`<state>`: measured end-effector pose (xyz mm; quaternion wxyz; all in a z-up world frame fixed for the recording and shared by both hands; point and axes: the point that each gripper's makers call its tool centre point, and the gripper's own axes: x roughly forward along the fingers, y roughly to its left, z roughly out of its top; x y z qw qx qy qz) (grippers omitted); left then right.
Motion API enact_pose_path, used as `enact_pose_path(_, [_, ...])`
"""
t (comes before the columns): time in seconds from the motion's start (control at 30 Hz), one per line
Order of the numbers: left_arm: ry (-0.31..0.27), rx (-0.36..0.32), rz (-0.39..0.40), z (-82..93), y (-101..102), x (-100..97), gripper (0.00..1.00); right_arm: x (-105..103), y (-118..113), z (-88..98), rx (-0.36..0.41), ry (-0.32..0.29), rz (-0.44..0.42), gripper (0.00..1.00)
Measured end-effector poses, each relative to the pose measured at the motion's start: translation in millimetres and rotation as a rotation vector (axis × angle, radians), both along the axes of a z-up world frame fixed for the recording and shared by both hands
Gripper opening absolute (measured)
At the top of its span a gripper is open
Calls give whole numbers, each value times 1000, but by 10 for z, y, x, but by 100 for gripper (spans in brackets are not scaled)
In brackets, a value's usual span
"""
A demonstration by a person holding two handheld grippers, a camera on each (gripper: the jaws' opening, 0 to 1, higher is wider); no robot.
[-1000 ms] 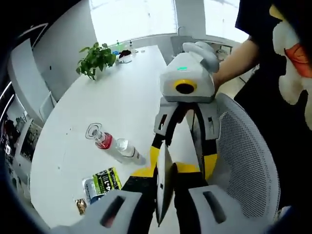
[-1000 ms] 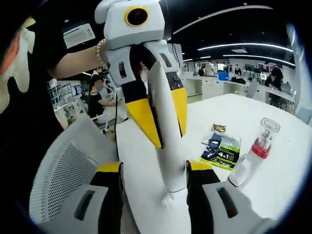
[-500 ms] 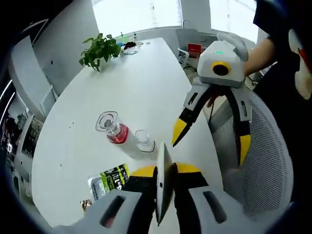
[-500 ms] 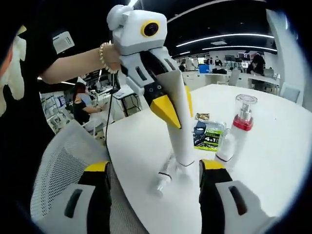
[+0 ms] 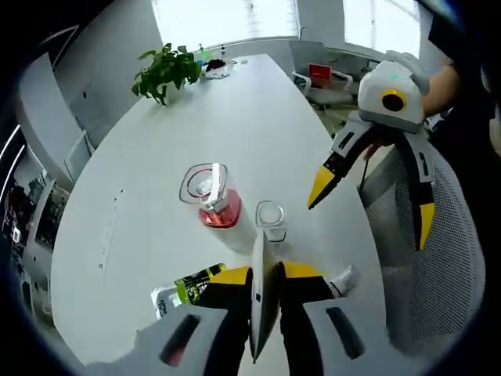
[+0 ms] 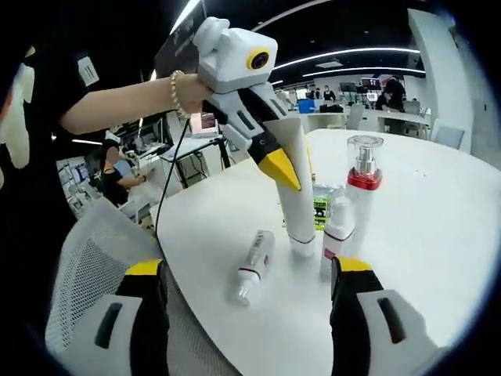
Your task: Arrange the skincare products in the storage area until every visible bottle or jar stands upright without overlapping.
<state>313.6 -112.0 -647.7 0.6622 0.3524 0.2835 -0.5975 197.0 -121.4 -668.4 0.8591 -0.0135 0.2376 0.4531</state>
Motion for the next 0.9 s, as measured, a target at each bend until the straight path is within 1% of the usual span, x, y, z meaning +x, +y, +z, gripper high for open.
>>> enact_pose_path(0.1, [-2, 3, -4, 3, -24, 70, 18, 2, -21, -39, -15, 3, -10, 88])
enact_pose_path(0.23, [10, -3, -1, -12, -64, 204, 18, 28, -49, -51, -15, 3, -32, 92])
enact_pose_path(0.33, [13, -1, 0, -11, -101, 257, 18, 47, -77, -68, -12, 9, -51, 95])
enact_pose_path(0.43, [6, 2, 4, -14, -131, 340, 18, 63, -110, -98, -20, 14, -65, 98])
enact_pose_path(0.5, [17, 3, 8, -12, -143, 346, 18, 74, -124, -104, -21, 15, -74, 99])
enact_pose_path(0.63, [40, -8, 15, 9, -194, 313, 19, 67, -127, -121, -28, 22, -76, 99])
enact_pose_path(0.77, [58, -28, 46, 17, -214, 357, 18, 65, -121, -117, -28, 22, -76, 99])
enact_pose_path(0.9, [66, -35, 37, 31, -242, 304, 18, 60, -121, -118, -30, 22, -76, 99])
